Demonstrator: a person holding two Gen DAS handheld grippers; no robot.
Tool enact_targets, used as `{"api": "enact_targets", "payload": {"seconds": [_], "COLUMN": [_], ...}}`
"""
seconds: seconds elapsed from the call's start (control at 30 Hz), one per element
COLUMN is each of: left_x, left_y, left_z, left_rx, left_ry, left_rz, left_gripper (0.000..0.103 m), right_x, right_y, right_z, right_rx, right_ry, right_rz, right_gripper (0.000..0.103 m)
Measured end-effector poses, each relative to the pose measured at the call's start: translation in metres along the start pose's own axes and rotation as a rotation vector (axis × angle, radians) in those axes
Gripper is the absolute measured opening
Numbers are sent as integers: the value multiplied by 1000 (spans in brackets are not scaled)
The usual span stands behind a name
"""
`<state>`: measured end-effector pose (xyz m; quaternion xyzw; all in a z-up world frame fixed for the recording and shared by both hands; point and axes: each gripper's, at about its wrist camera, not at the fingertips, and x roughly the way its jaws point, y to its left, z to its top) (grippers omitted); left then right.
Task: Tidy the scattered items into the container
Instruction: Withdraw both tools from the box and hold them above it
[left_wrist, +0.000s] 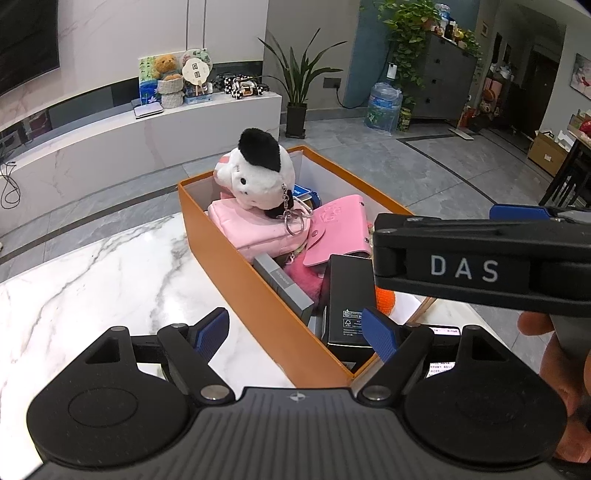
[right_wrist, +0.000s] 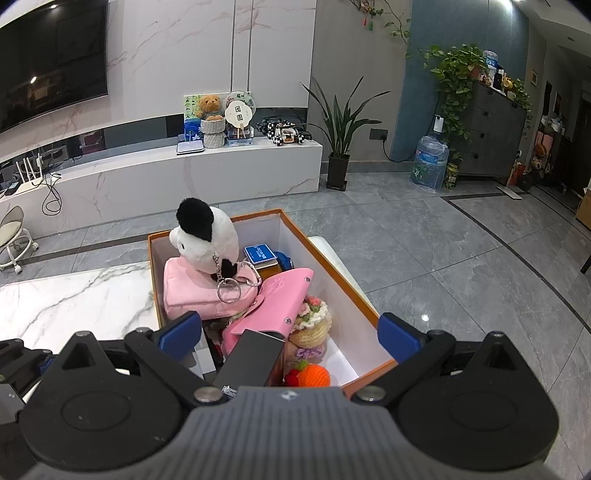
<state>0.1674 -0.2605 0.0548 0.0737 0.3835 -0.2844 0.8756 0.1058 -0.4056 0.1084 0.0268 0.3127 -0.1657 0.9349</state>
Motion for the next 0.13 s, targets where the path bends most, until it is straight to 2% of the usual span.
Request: {"api": "enact_targets", "payload": {"seconds": [0.13], "left_x": [1], "left_y": [-1], "left_z": [-1], "left_rx": [6], "left_ry": [1], "left_rz": [-4], "left_gripper": [93], "right_x": [0], "right_y": [1], "right_z": [0], "right_rx": [-1], "right_ry": [0], "right_rz": [0], "right_gripper": [102]}}
